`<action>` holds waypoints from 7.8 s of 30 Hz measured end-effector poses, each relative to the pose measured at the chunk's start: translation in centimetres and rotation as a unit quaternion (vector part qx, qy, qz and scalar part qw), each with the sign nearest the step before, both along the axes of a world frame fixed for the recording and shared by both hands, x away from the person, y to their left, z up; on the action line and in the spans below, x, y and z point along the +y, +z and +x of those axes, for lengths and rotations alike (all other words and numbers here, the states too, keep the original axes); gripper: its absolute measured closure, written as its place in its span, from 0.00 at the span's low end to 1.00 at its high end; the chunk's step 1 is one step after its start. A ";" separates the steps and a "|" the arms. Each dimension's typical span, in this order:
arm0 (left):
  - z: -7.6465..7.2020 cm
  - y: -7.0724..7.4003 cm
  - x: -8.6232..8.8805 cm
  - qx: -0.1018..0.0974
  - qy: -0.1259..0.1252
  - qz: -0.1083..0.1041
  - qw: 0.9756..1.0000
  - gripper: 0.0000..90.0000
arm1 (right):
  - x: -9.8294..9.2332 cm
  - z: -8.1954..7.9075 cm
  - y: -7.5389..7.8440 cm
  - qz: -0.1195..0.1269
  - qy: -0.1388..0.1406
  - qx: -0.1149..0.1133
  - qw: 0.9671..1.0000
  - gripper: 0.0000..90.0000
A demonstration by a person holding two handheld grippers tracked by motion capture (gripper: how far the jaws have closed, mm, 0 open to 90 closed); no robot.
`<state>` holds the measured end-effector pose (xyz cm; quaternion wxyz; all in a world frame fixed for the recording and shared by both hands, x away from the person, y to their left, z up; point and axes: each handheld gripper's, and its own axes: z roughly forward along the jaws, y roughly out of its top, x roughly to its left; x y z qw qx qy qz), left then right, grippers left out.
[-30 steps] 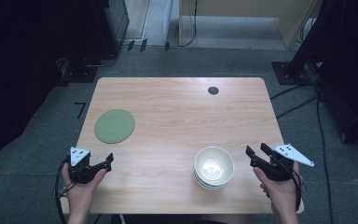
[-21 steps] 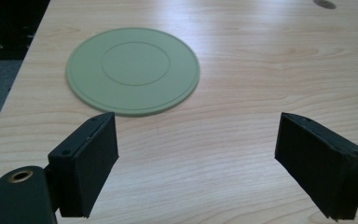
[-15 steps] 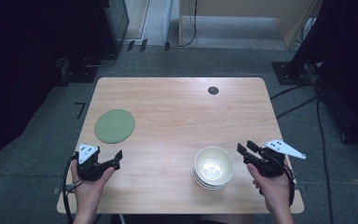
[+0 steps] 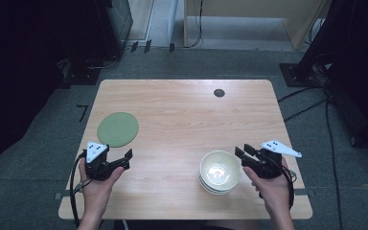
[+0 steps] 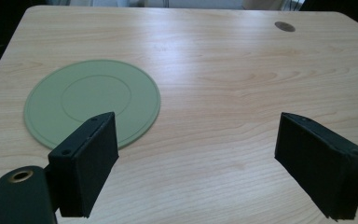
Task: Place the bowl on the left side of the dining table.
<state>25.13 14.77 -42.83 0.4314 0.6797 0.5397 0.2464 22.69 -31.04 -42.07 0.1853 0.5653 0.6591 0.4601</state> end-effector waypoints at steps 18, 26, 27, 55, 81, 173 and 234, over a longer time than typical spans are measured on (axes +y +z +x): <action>-0.7 0.2 -2.1 -0.002 -0.037 -0.009 0.999 0.15 | 1.4 -0.2 -1.5 -0.030 0.052 0.046 0.997 0.82; -0.9 0.3 -3.5 -0.001 -0.057 -0.005 0.998 0.15 | 1.9 -0.3 -1.8 -0.049 0.059 0.055 0.996 0.89; -0.9 0.3 -3.6 -0.002 -0.058 -0.006 0.998 0.15 | 1.9 -0.3 -1.8 -0.049 0.060 0.054 0.996 0.89; -1.0 -0.1 -4.3 0.005 -0.069 -0.010 0.998 0.15 | 2.0 -1.5 -1.0 -0.108 0.088 -0.028 0.990 0.92; -1.2 -0.3 -5.1 0.004 -0.081 -0.006 0.997 0.15 | 3.2 -1.8 -1.3 -0.145 0.060 -0.037 0.987 0.93; -2.6 1.2 -5.7 -0.017 -0.104 -0.010 0.994 0.76 | 19.2 -1.0 1.4 -0.120 0.100 -0.163 0.974 0.94; -1.4 -0.1 -1.5 -0.053 -0.087 -0.021 0.995 0.94 | 12.2 -2.3 1.5 -0.058 0.059 -0.143 0.986 0.25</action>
